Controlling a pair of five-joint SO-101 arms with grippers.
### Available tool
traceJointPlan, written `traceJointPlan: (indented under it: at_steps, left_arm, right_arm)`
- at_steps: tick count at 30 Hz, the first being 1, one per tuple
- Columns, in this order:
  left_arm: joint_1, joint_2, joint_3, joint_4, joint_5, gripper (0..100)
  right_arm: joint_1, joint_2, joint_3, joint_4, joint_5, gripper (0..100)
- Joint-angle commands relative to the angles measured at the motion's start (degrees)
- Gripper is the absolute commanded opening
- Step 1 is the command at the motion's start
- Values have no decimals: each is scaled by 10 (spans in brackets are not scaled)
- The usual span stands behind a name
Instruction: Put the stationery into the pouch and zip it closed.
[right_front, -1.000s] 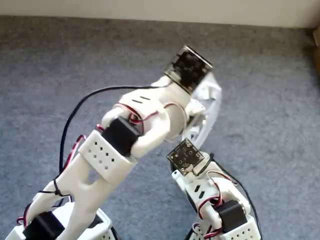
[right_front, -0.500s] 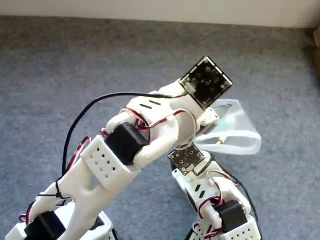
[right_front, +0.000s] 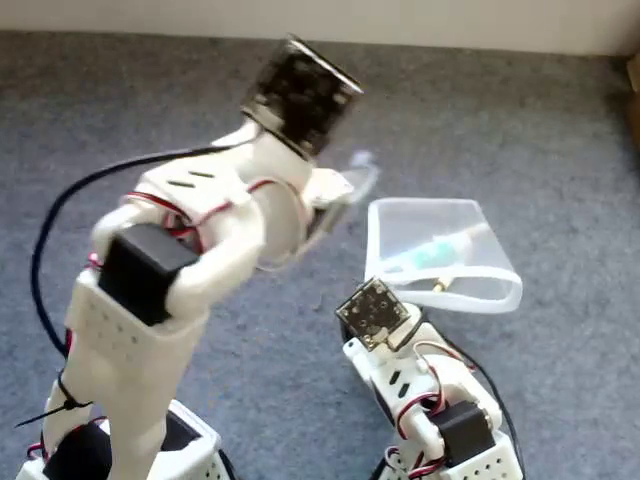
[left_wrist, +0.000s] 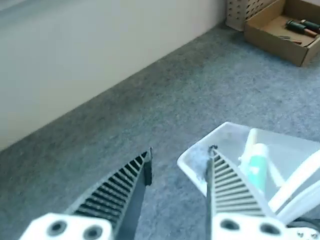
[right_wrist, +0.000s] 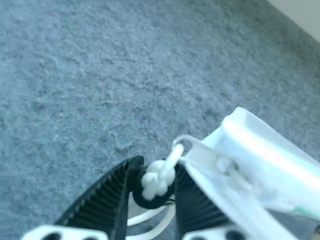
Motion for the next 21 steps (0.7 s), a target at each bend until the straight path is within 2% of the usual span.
traceJointPlan:
  at_steps: [1,6,10,15,18,21]
  left_arm:
    - [-51,-37,-22,48,-2,178]
    - [-91,-108,32,56,-2,178]
    - [-115,-162,128,54,-3,178]
    - [-130,-217,277,-16,-2,178]
    - [-125,-256,369,-66,13,180]
    - [-102,-301,428,-84,25,185]
  right_arm:
    - [1,-4,-86,37,-13,5]
    - [50,2,-162,63,-8,5]
    - [97,2,-184,49,38,5]
    - [119,2,-231,49,68,5]
    - [143,2,-259,50,84,5]
    - [183,2,-276,49,92,5]
